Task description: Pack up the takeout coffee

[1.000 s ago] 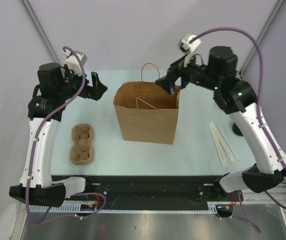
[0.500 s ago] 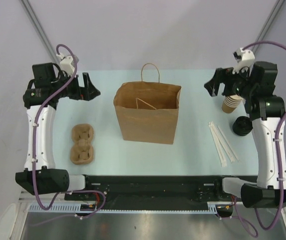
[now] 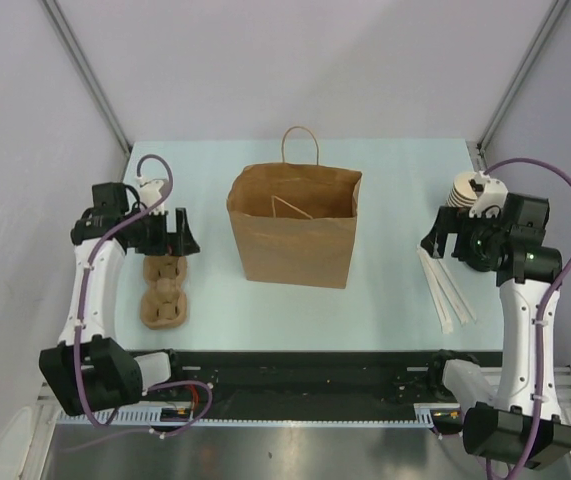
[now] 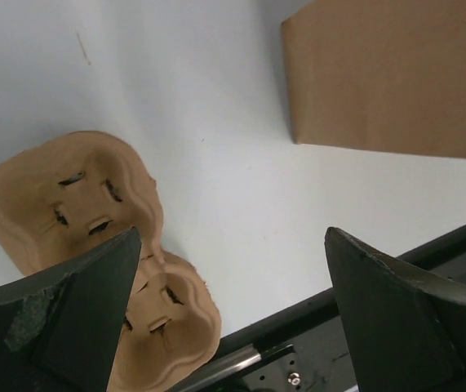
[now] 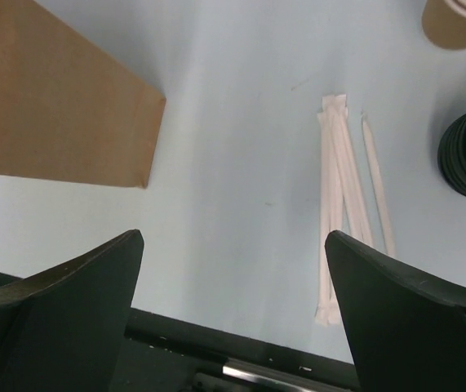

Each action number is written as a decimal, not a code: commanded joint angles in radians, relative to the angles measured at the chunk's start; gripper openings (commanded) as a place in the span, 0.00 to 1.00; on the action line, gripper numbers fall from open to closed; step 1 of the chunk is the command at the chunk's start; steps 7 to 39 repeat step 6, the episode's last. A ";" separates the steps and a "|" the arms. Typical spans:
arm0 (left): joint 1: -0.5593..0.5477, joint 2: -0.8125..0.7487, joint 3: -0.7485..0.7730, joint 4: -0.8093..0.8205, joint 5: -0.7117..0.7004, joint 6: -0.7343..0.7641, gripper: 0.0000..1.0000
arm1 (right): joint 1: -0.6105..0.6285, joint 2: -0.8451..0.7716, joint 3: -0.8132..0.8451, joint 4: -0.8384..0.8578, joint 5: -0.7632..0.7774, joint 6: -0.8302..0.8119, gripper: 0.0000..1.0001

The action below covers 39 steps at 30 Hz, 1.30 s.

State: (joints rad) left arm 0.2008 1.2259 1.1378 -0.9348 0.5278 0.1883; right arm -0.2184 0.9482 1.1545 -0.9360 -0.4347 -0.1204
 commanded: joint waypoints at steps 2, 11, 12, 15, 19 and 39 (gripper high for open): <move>0.003 -0.100 -0.042 0.050 -0.083 0.082 0.99 | -0.002 -0.020 -0.018 0.037 -0.022 0.024 1.00; 0.005 -0.102 0.022 0.047 -0.104 0.066 0.99 | -0.001 -0.014 0.013 0.100 -0.033 0.057 1.00; 0.005 -0.102 0.022 0.047 -0.104 0.066 0.99 | -0.001 -0.014 0.013 0.100 -0.033 0.057 1.00; 0.005 -0.102 0.022 0.047 -0.104 0.066 0.99 | -0.001 -0.014 0.013 0.100 -0.033 0.057 1.00; 0.005 -0.102 0.022 0.047 -0.104 0.066 0.99 | -0.001 -0.014 0.013 0.100 -0.033 0.057 1.00; 0.005 -0.102 0.022 0.047 -0.104 0.066 0.99 | -0.001 -0.014 0.013 0.100 -0.033 0.057 1.00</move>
